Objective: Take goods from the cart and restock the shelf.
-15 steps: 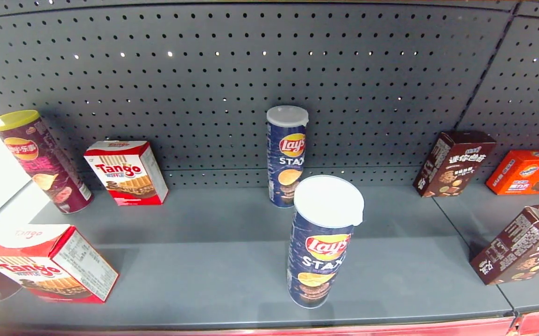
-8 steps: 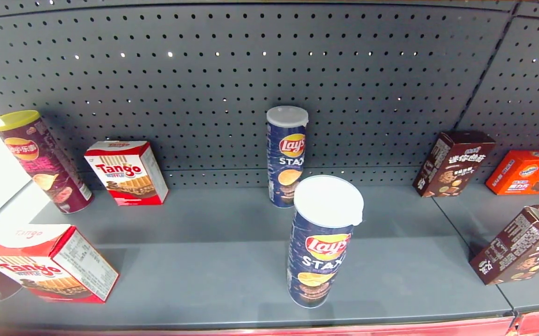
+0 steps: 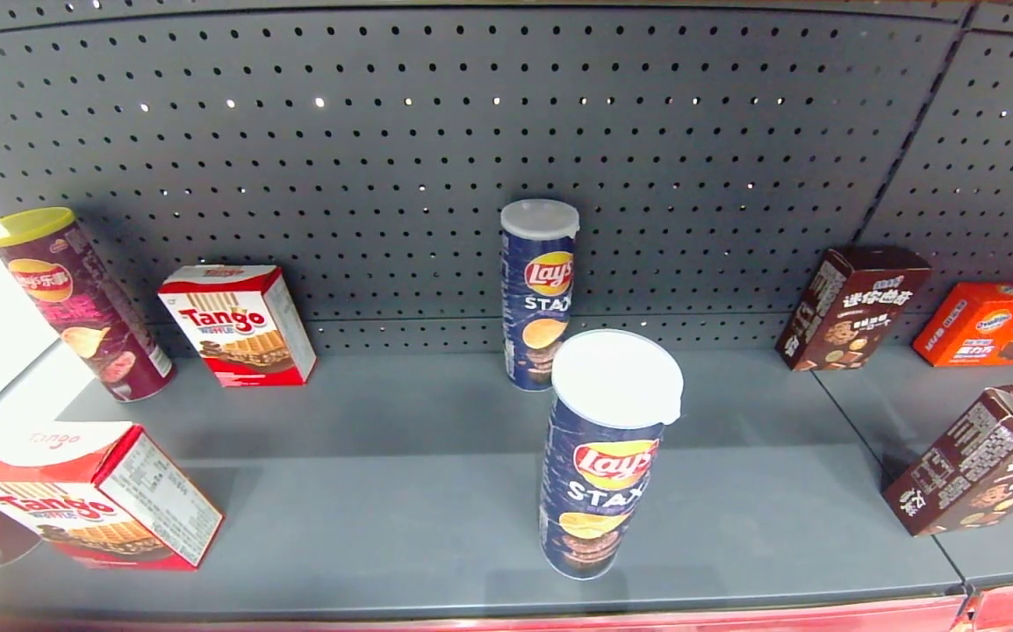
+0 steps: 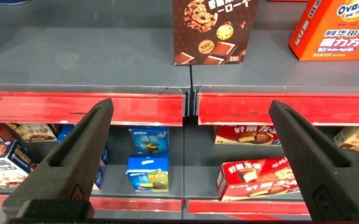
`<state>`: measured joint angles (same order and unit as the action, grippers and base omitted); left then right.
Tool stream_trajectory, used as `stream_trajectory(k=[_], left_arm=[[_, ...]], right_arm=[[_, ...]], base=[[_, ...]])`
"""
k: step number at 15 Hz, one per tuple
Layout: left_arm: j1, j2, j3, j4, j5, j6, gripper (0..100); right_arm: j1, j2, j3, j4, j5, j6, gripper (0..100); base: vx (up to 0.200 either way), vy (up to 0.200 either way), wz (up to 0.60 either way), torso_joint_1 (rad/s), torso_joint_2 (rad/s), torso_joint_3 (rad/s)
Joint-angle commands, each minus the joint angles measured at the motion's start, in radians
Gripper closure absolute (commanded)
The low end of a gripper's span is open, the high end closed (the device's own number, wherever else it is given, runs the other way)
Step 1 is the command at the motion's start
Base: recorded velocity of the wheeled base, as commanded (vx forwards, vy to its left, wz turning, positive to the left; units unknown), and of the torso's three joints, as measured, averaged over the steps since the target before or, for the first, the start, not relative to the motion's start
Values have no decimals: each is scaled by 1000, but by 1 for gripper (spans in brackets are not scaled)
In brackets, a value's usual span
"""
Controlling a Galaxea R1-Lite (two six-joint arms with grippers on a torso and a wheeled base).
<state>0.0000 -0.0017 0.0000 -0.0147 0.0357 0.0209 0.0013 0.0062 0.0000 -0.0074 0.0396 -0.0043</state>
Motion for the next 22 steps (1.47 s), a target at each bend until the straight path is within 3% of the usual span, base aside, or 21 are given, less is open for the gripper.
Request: stream_trajectory(k=[1,4,13,14,15,22], left_arm=[[2,3,-5,24,50,-36,0],[-2,5,-6,25,-7,-36,0],[-2,3,-3,18,-28,-27,0],[-2,3,-3,19,-37,-24,0],[-2,3,-5,22,-45,-19,0],[-2,3,-3,19,-53,-15,0]], right_arm=[[0,1,0,0,0,0,0],[0,1,0,0,0,0,0],[-3,5,-9,-9,-20,-6,0],[25,471,-425,-25,-32,63,0],[71,571,-512,-29,19,26,0],[384,1020,-746,-105,63,-95,0]], base=[[0,0,0,0,0,0],[0,0,0,0,0,0],[0,0,0,0,0,0],[0,0,0,0,0,0],[0,0,0,0,0,0],[0,0,0,0,0,0]])
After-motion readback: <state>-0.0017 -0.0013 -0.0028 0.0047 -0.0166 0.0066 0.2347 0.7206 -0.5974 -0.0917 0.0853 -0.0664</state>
